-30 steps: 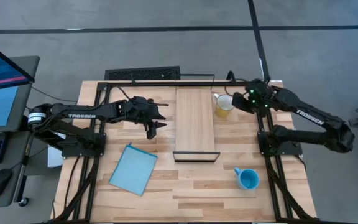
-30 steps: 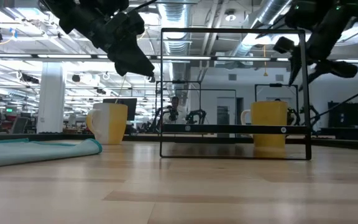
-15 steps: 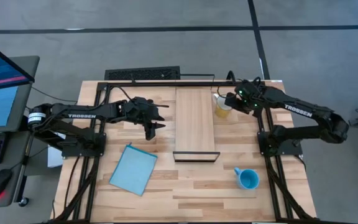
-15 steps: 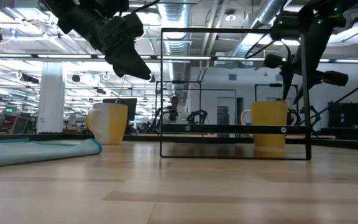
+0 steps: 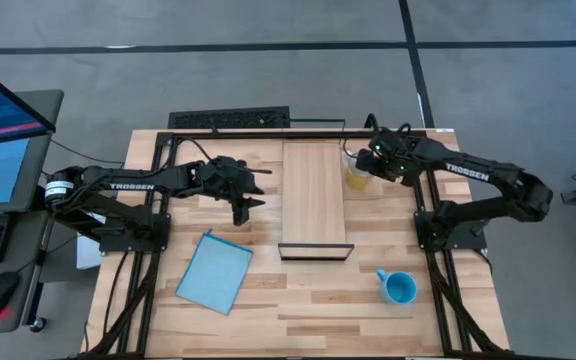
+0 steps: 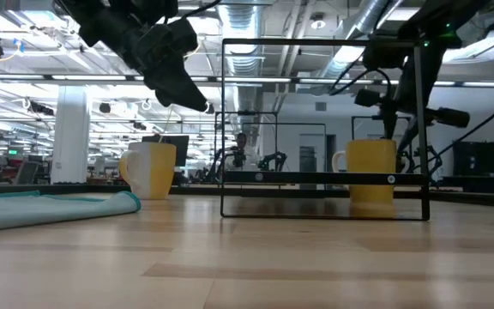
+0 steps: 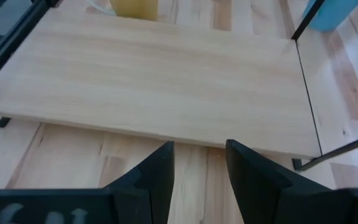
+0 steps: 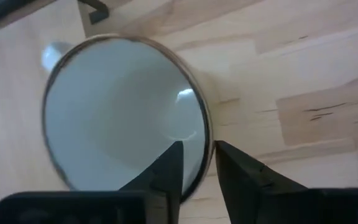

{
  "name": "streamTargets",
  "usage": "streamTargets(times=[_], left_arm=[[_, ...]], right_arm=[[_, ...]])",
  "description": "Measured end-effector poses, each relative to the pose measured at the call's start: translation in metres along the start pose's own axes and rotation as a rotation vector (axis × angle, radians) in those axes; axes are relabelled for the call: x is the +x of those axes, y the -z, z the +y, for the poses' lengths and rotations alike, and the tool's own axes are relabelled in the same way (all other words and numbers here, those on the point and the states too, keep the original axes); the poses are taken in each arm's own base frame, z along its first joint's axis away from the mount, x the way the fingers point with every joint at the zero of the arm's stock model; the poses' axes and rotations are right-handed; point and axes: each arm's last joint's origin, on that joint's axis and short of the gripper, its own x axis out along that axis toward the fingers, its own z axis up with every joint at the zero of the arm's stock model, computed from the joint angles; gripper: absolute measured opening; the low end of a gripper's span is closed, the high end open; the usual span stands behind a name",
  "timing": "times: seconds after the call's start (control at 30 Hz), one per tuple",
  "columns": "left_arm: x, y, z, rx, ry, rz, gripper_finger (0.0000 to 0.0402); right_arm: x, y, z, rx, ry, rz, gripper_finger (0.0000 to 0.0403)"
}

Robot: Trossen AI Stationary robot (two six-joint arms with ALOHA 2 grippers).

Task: Stack small to large cups/mugs on shelf
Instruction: Put the yellow mug on the shelf

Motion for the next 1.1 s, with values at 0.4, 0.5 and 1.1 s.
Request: streamTargets(times=[0.4, 0.5, 1.1], left_arm=[[0.000, 0.002, 0.000, -0.003, 0.000, 0.026, 0.0135], [0.000, 0.002, 0.000, -0.002, 0.000, 0.025, 0.0135], [0.000, 0.002, 0.000, -0.008, 0.000, 0.024, 0.0135]], right_arm=[[0.006, -0.001, 0.000, -0.033, 0.052, -0.042, 0.0061], [0.006, -0.001, 0.000, -0.058, 0.052, -0.040, 0.0047], [-0.012, -0.006, 0.009, -0.171, 0.048, -0.026, 0.0026]])
